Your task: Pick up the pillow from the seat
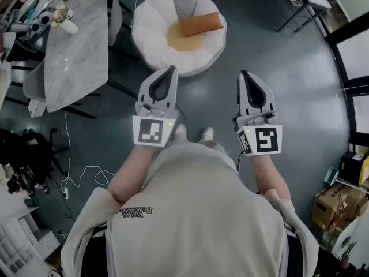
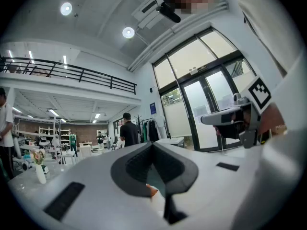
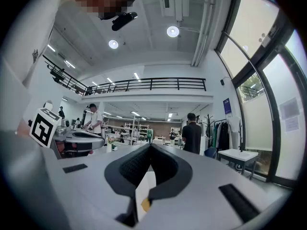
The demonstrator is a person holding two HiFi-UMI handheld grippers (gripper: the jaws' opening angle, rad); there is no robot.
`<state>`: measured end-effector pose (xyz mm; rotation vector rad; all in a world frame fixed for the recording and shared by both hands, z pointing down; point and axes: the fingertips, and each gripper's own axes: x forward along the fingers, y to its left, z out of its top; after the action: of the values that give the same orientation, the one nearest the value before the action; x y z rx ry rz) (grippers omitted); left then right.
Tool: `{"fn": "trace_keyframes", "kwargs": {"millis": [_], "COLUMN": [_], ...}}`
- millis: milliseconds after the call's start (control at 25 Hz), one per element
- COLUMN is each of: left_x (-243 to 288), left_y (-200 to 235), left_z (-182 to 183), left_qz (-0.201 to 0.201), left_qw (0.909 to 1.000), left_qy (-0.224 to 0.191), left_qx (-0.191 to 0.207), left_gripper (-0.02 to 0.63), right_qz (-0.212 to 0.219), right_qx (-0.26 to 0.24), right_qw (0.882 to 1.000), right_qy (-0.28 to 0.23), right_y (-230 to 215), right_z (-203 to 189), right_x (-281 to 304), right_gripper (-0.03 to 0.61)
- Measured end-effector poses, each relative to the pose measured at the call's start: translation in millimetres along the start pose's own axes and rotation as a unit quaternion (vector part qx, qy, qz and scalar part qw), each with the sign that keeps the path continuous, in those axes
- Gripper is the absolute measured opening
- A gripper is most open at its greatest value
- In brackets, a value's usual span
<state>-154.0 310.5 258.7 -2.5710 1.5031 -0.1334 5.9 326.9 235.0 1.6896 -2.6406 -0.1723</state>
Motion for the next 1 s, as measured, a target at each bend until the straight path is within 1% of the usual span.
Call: {"fn": "trace_keyframes", "kwargs": {"millis": [360, 600, 800, 1000], "left_x": [9, 17, 26, 40], "left_y": [-3, -7, -14, -34], "left_z": [-1, -4, -5, -4], "left_qz": [-0.003, -0.002, 0.005, 0.011], "left_qw": [1.0, 1.0, 1.0, 0.9999], "left_qy": [-0.002, 0.003, 0.007, 0.006], "left_qx": [-0.001, -0.004, -0.004, 0.003], "left_gripper": [0.01, 0.01, 0.011, 0.01], "right_qz": [-0.004, -0.01, -0.01, -0.004], "right_qx": [0.0, 0.015, 0.017, 0.015], "right_qw": [1.0, 1.0, 1.0, 1.0], "right_qy": [0.0, -0.007, -0.006, -0.008], "right_y": [-9, -21, -37, -61], "right_z": [-2, -5, -9, -15], "right_x": [1, 0, -6, -14], "right_gripper": [0.008, 0.008, 0.008, 0.008]}}
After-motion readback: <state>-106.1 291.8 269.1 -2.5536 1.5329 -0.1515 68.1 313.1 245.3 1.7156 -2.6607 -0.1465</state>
